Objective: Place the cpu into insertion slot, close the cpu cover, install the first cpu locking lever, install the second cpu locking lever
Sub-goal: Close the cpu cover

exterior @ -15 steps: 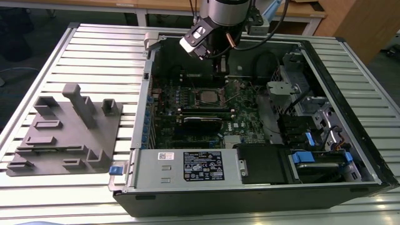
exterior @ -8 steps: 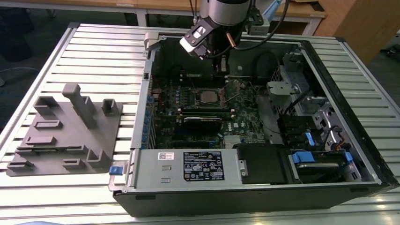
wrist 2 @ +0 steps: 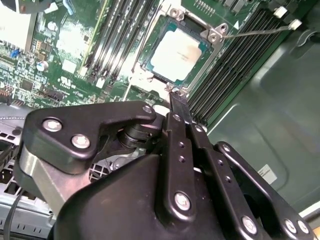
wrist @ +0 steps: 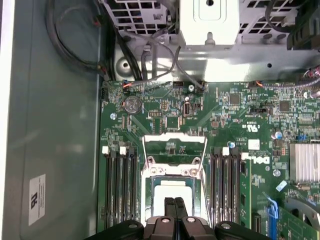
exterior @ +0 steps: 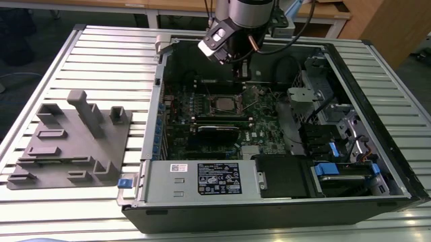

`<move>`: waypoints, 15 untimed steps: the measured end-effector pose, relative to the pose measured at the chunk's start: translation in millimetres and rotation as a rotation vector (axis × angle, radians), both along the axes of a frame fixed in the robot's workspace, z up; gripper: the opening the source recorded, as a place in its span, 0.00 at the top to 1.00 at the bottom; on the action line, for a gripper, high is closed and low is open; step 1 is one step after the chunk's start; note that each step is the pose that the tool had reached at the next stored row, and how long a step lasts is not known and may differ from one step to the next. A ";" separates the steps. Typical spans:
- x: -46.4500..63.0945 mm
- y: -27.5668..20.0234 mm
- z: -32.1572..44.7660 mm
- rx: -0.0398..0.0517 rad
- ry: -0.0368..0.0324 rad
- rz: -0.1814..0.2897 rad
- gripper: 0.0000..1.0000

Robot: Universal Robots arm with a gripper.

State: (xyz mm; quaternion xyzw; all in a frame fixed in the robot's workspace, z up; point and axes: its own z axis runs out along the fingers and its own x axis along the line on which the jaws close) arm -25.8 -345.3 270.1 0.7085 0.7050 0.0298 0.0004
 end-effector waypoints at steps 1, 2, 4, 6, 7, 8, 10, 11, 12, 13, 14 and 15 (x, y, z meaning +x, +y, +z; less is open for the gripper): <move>1.4 0.0 0.0 0.0001 0.0000 0.000 0.89; 2.9 0.0 0.0 0.0000 0.0000 0.000 0.89; 6.0 0.0 -0.1 0.0000 0.0000 0.000 0.89; 9.2 0.0 -0.1 0.0000 0.0000 0.000 0.89; 10.8 0.0 -0.1 0.0000 0.0000 0.000 0.89; 12.4 0.0 -0.2 0.0001 0.0000 0.000 0.89; 15.8 0.0 -0.2 0.0000 0.0000 0.000 0.89; 17.4 0.0 -0.2 0.0000 0.0000 0.000 0.89; 19.0 0.0 -0.2 0.0000 0.0000 0.000 0.89; 20.5 0.0 -0.3 0.0001 -0.0001 0.000 0.89; 22.0 0.0 -0.3 0.0001 0.0000 0.000 0.89; 23.5 0.0 -0.3 0.0000 0.0000 0.000 0.89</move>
